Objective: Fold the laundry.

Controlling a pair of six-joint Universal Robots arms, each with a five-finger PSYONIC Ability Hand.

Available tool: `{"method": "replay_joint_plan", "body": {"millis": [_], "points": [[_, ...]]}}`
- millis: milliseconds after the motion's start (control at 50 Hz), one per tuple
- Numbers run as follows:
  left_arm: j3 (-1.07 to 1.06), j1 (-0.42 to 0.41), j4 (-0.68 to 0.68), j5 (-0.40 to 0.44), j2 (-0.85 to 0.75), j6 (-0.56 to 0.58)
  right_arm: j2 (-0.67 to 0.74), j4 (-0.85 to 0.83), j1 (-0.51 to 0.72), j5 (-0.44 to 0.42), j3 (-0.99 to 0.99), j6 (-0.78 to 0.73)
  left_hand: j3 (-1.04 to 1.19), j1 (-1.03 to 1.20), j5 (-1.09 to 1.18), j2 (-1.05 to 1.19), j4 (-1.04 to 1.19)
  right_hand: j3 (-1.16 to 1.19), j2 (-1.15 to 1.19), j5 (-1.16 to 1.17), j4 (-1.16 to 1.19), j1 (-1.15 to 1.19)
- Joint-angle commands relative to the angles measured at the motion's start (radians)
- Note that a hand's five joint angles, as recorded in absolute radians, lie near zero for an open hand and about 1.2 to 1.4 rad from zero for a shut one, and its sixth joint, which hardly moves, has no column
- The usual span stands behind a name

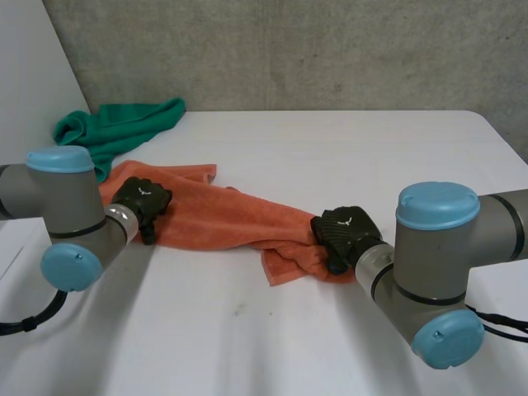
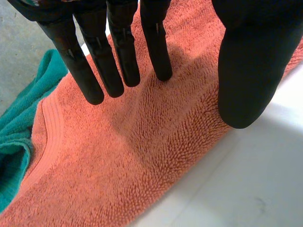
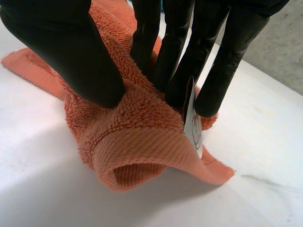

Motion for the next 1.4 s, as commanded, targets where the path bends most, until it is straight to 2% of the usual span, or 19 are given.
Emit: {"method": "replay_joint_plan", "body": {"millis": [20, 120, 140, 160, 300, 420, 520, 640, 780, 940, 1080, 1100, 1120, 1160, 1180, 1200, 1300, 1380, 1400], "points": [[0.041, -0.004, 0.000, -0.001, -0.021, 0.000, -0.067, 0.009, -0.008, 0.001, 0.001, -0.008, 0.221, 0.220, 0.226, 0.220, 0.220, 0.218, 0.237, 0.259, 0.214, 0.479], [0.059, -0.004, -0.002, -0.005, -0.046, 0.000, -0.107, 0.012, -0.008, -0.001, 0.001, -0.019, 0.476, 0.475, 0.481, 0.475, 0.475, 0.218, 0.237, 0.259, 0.214, 0.479], [0.065, -0.005, -0.002, -0.013, -0.052, 0.000, -0.110, 0.012, -0.009, -0.001, 0.000, -0.025, 0.686, 0.685, 0.691, 0.685, 0.685, 0.218, 0.237, 0.259, 0.214, 0.479], [0.068, -0.005, -0.002, -0.016, -0.053, 0.000, -0.113, 0.012, -0.008, -0.001, -0.002, -0.031, 0.772, 0.771, 0.777, 0.771, 0.771, 0.218, 0.237, 0.259, 0.214, 0.479], [0.065, -0.044, -0.017, -0.070, 0.000, -0.008, -0.136, 0.040, -0.012, 0.002, -0.035, -0.118, 0.773, 0.772, 0.778, 0.772, 0.772, 0.218, 0.237, 0.259, 0.214, 0.479], [-0.033, -0.068, -0.060, -0.067, 0.310, -0.063, -0.270, 0.169, -0.089, -0.004, -0.118, -0.196, 0.773, 0.772, 0.778, 0.772, 0.772, 0.218, 0.237, 0.259, 0.214, 0.479], [-0.093, -0.076, -0.060, -0.062, 0.610, -0.159, -0.357, 0.273, -0.121, -0.007, -0.229, -0.206, 0.773, 0.772, 0.778, 0.772, 0.772, 0.218, 0.237, 0.259, 0.214, 0.479], [-0.108, -0.073, -0.060, -0.048, 0.763, -0.215, -0.385, 0.376, -0.138, -0.035, -0.360, -0.204, 0.773, 0.772, 0.778, 0.772, 0.772, 0.218, 0.237, 0.259, 0.214, 0.479], [-0.108, -0.077, -0.060, -0.037, 0.703, -0.215, -0.362, 0.413, -0.146, -0.059, -0.431, -0.204, 0.773, 0.772, 0.778, 0.772, 0.772, 0.218, 0.237, 0.259, 0.214, 0.479], [-0.062, -0.081, -0.060, -0.039, 0.427, -0.210, -0.147, 0.414, -0.146, -0.049, -0.509, -0.206, 0.773, 0.772, 0.778, 0.772, 0.772, 0.218, 0.237, 0.259, 0.214, 0.479], [0.043, -0.102, -0.058, -0.048, 0.169, -0.206, 0.069, 0.339, -0.143, -0.036, -0.621, -0.194, 0.773, 0.772, 0.778, 0.772, 0.772, 0.218, 0.237, 0.259, 0.214, 0.479], [0.059, -0.102, -0.060, -0.050, 0.149, -0.207, 0.119, 0.294, -0.143, -0.009, -0.652, -0.192, 0.773, 0.772, 0.778, 0.772, 0.772, -0.185, -0.166, -0.144, -0.189, 0.076], [0.095, -0.104, -0.063, -0.053, 0.108, -0.207, 0.133, 0.283, -0.143, 0.004, -0.661, -0.192, 0.416, 0.415, 0.420, 0.415, 0.415, -0.401, -0.382, -0.361, -0.405, -0.141], [0.117, -0.105, -0.066, -0.060, 0.082, -0.207, 0.159, 0.252, -0.141, 0.036, -0.672, -0.195, -0.129, -0.130, -0.124, -0.129, -0.129, -0.862, -0.843, -0.821, -0.866, -0.601], [0.125, -0.107, -0.066, -0.066, 0.078, -0.207, 0.172, 0.229, -0.141, 0.068, -0.674, -0.198, -0.282, -0.283, -0.277, -0.283, -0.283, -1.004, -0.985, -0.963, -1.008, -0.743], [0.128, -0.108, -0.066, -0.083, 0.080, -0.212, 0.173, 0.223, -0.141, 0.082, -0.674, -0.197, -0.385, -0.386, -0.381, -0.386, -0.386, -1.004, -0.985, -0.963, -1.008, -0.743], [0.093, -0.125, -0.069, -0.148, 0.133, -0.235, 0.140, 0.230, -0.146, 0.113, -0.620, -0.192, -0.419, -0.420, -0.414, -0.420, -0.420, -1.004, -0.985, -0.963, -1.008, -0.743], [-0.007, -0.145, -0.068, -0.189, 0.235, -0.302, 0.026, 0.233, -0.144, 0.100, -0.458, -0.200, -0.401, -0.402, -0.396, -0.402, -0.402, -1.004, -0.985, -0.963, -1.008, -0.743], [-0.030, -0.150, -0.067, -0.192, 0.252, -0.319, -0.039, 0.235, -0.144, 0.096, -0.392, -0.204, -0.401, -0.402, -0.396, -0.402, -0.402, -1.004, -0.985, -0.963, -1.008, -0.743]]}}
